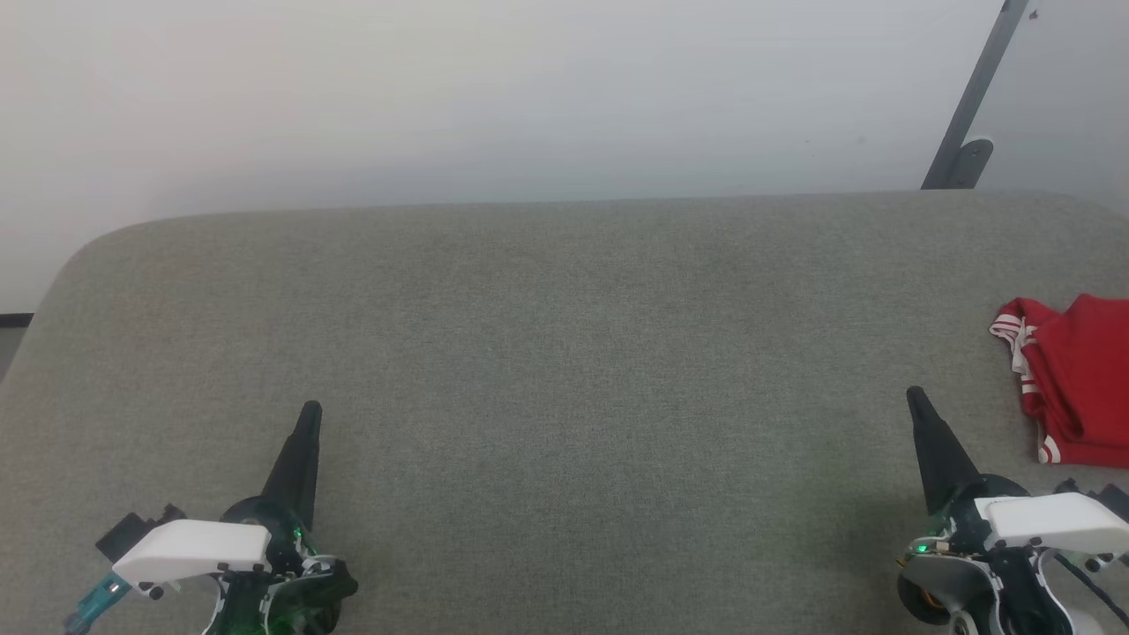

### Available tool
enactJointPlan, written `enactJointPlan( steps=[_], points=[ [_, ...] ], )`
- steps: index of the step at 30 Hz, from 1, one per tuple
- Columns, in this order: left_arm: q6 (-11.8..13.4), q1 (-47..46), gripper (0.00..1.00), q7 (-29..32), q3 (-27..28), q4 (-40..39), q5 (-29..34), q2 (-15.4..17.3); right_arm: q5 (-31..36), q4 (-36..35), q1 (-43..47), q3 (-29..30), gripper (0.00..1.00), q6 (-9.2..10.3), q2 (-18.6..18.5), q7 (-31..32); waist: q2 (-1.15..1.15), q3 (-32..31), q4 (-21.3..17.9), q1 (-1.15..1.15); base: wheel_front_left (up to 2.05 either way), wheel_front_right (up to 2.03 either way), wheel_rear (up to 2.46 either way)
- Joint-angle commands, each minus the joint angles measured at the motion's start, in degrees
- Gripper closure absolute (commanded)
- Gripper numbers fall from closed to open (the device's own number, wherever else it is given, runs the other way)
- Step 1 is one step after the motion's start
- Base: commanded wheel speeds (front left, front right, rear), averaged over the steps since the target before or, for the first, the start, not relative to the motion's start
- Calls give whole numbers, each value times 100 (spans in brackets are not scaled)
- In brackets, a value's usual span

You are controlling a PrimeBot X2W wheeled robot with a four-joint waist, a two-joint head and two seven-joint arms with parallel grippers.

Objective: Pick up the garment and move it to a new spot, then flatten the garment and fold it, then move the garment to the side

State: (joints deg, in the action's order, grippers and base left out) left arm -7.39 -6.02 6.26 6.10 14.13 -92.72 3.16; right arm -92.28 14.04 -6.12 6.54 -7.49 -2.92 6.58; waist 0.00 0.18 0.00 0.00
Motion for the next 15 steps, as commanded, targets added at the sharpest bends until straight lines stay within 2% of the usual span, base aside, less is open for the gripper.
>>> enactJointPlan(
  steps=[1, 15],
  points=[
    [-18, -56, 100, 27, 28, -1, 16, -9, -24, 10, -36, 2, 100, 0, 21, 9, 0, 0, 0, 0, 0, 0, 0],
    [-18, -56, 100, 34, 35, 0, 24, -15, -24, 10, -36, 3, 100, 0, 21, 8, 0, 0, 0, 0, 0, 0, 0]
  ],
)
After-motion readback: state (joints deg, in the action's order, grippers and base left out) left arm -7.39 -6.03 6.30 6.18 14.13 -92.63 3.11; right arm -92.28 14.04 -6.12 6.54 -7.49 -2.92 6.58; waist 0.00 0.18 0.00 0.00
